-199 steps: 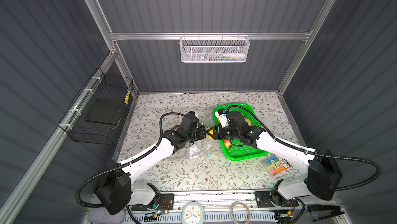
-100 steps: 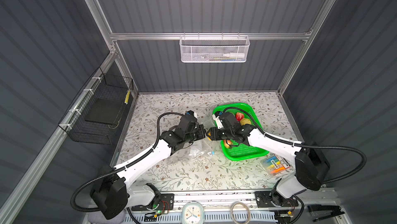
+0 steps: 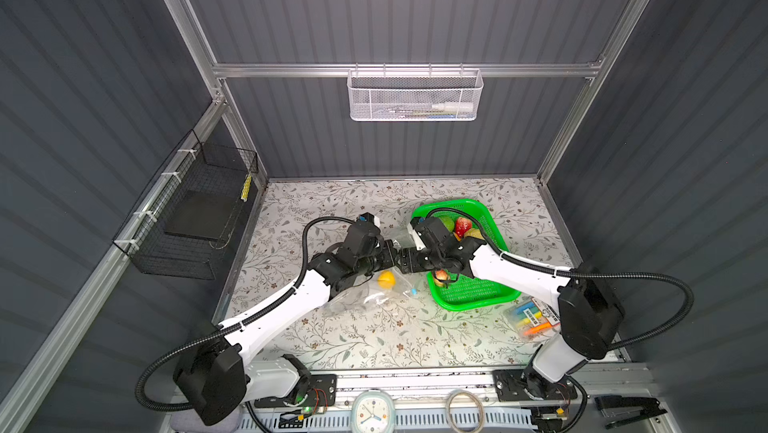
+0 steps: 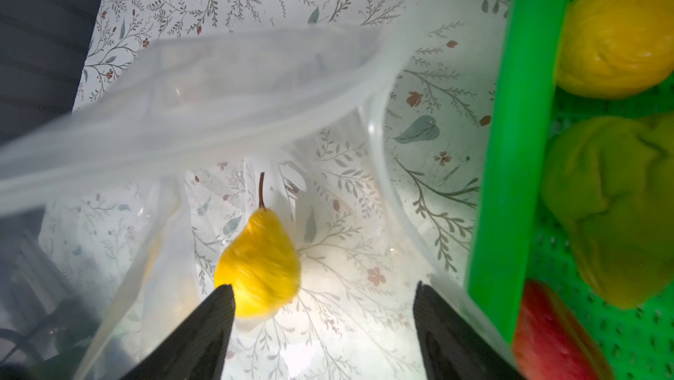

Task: Place the food in the zip-top bag and seal the zipper
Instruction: 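Carry the yellow pear into the bag held open by the left gripper and release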

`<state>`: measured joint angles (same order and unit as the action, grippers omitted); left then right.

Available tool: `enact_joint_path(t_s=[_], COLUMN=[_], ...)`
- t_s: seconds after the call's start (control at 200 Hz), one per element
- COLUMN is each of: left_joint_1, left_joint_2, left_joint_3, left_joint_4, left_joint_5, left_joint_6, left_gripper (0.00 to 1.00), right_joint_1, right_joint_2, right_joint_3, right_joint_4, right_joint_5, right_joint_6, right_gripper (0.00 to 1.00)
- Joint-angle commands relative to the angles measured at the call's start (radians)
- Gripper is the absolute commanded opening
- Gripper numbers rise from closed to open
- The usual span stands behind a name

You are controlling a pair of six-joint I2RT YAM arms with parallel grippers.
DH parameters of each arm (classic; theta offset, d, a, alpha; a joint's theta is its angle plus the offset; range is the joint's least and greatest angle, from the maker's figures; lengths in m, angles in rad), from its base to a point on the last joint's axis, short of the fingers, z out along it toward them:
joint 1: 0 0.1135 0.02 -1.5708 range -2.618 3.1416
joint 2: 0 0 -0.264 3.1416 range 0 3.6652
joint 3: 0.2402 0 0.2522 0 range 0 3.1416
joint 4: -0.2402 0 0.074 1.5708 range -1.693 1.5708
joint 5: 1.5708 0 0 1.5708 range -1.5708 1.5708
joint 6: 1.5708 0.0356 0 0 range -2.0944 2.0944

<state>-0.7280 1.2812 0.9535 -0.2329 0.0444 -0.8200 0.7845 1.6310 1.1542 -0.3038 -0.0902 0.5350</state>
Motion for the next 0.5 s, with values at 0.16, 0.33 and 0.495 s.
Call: enact_joint_path(t_s=[0.16,0.33,0.495], left_joint_1=[-0.007,-0.007,-0.005], left_joint_2=[-0.012,-0.023,-0.029], left_joint_3=[0.016,0.004,-0.01], left_joint_4=[-0.03,-0.031,-0.021], left_joint_5=[-0.046,-0.07,-0.09], left_joint_6=[0.012,0.007,-0.004], left_gripper=[0.0,0.0,0.0], right_joint_1=[-0.003,-0.052,-0.161], right_joint_2=[-0.146,-0.248,-0.307], right_joint_3=[0.032,0.017,-0.013], right_joint_4=[-0.048,-0.135,-0.246], right_joint_5=[0.023,0.069,0.094], right_joint_6=[-0.036,-0.089,-0.17], right_gripper=[0.81,0.83,0.85])
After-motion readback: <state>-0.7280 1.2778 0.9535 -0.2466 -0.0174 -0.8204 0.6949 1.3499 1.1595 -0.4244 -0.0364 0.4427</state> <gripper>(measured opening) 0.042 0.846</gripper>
